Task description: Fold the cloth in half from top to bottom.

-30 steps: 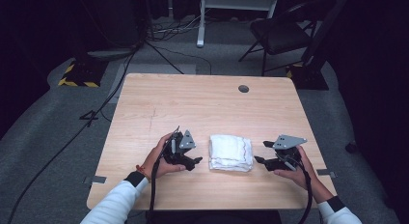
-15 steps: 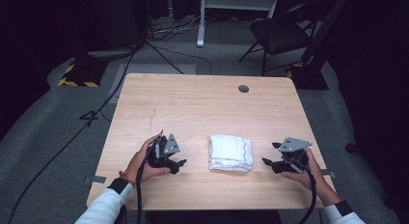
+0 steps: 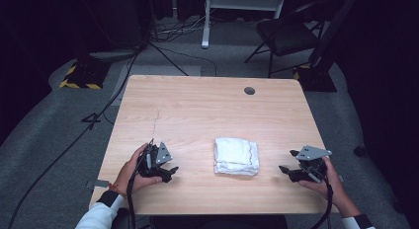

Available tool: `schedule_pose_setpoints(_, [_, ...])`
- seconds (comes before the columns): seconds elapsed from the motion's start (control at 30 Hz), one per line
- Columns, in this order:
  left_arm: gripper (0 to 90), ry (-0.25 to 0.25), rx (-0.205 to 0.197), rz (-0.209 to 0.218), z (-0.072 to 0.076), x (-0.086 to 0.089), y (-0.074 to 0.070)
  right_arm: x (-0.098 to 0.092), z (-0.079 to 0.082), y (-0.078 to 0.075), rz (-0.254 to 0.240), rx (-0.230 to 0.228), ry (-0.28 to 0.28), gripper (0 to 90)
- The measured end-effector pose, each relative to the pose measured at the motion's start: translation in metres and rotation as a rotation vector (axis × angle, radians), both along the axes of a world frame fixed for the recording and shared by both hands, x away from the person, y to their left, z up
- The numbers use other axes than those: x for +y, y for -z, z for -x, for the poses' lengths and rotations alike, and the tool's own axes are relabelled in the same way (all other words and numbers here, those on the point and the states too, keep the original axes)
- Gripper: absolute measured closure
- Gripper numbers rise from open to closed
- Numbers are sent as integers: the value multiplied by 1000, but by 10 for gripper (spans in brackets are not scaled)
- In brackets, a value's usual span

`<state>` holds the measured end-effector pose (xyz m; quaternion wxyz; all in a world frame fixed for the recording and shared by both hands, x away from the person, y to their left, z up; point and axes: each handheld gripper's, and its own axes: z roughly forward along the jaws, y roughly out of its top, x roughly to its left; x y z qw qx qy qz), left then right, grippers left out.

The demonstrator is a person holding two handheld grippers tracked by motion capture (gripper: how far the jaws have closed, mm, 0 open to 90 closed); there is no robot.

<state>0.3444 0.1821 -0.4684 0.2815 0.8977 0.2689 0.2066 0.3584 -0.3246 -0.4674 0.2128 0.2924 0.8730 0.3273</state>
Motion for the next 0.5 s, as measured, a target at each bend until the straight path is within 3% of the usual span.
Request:
schedule_pose_setpoints(0.3, [201, -45, 17, 16, 4, 19, 9, -22, 5, 10, -33, 29, 51, 256])
schedule_pose_setpoints(0.5, [201, -49, 18, 35, 7, 25, 13, -35, 8, 17, -47, 52, 89, 254])
